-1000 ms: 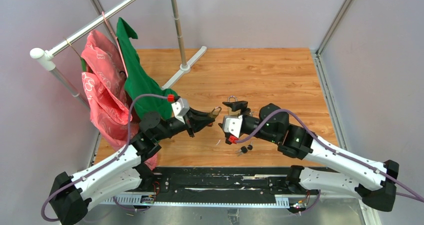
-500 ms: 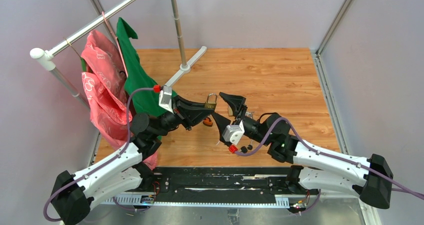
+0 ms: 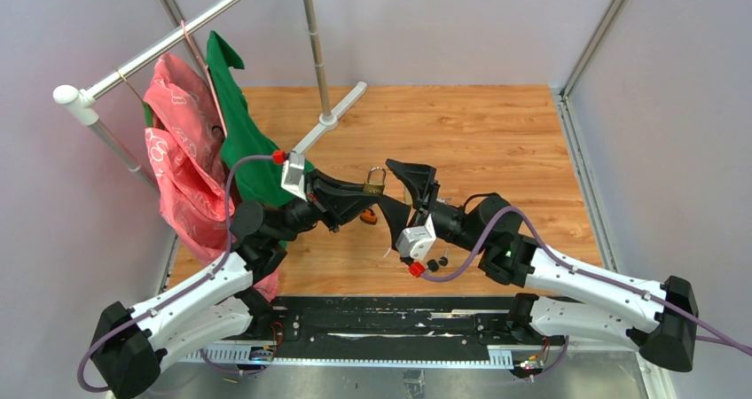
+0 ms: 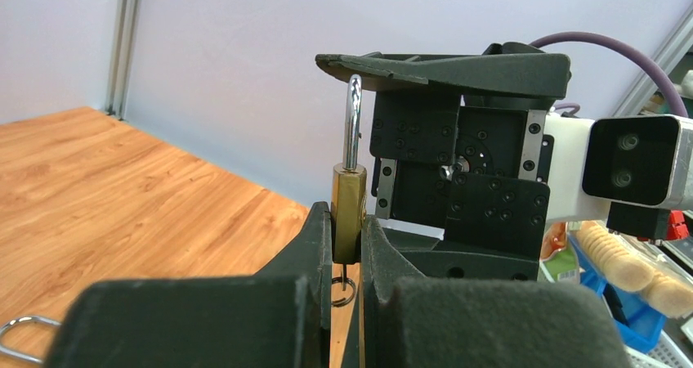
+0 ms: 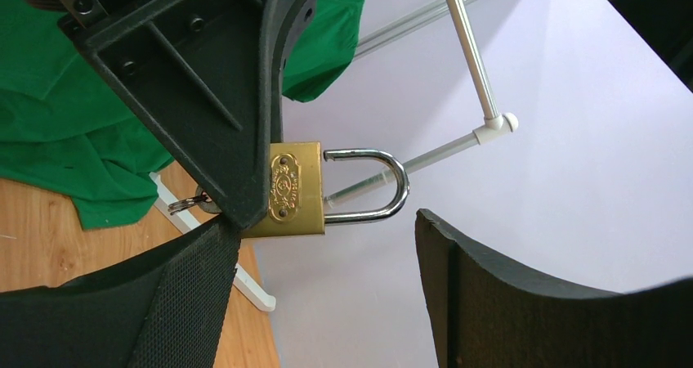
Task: Lock with the key
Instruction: Lock the lock.
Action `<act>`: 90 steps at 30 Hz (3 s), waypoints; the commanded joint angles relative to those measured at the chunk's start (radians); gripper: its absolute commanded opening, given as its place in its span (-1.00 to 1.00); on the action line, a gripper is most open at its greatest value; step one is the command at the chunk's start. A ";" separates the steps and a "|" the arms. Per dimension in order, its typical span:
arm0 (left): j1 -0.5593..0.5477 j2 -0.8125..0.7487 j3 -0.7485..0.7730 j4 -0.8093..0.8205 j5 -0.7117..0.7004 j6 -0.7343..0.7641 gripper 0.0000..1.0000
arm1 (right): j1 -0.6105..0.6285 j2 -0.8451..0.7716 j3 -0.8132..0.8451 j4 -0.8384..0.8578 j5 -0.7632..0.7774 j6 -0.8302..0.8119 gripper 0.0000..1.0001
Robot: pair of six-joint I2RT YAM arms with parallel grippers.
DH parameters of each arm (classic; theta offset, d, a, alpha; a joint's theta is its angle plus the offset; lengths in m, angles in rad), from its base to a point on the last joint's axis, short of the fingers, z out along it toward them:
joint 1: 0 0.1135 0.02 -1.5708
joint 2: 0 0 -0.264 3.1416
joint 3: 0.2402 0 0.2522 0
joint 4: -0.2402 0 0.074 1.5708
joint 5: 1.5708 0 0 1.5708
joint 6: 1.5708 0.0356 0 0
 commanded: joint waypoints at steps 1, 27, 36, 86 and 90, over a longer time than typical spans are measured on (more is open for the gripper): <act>0.002 0.004 0.028 0.021 0.005 0.006 -1.00 | 0.014 0.006 0.052 -0.055 -0.043 -0.060 0.58; 0.002 0.028 0.033 -0.029 0.005 0.012 -1.00 | 0.024 0.066 0.165 -0.246 -0.066 -0.189 0.02; 0.002 0.028 0.041 -0.042 0.000 0.021 -1.00 | 0.026 0.071 0.174 -0.275 -0.098 -0.174 -0.79; -0.042 -0.024 0.014 -0.035 0.078 0.234 -1.00 | -0.160 0.131 0.601 -0.853 -0.267 0.949 -0.43; -0.042 -0.025 0.015 -0.035 0.083 0.235 -1.00 | -0.192 0.119 0.583 -0.854 -0.325 0.966 -0.32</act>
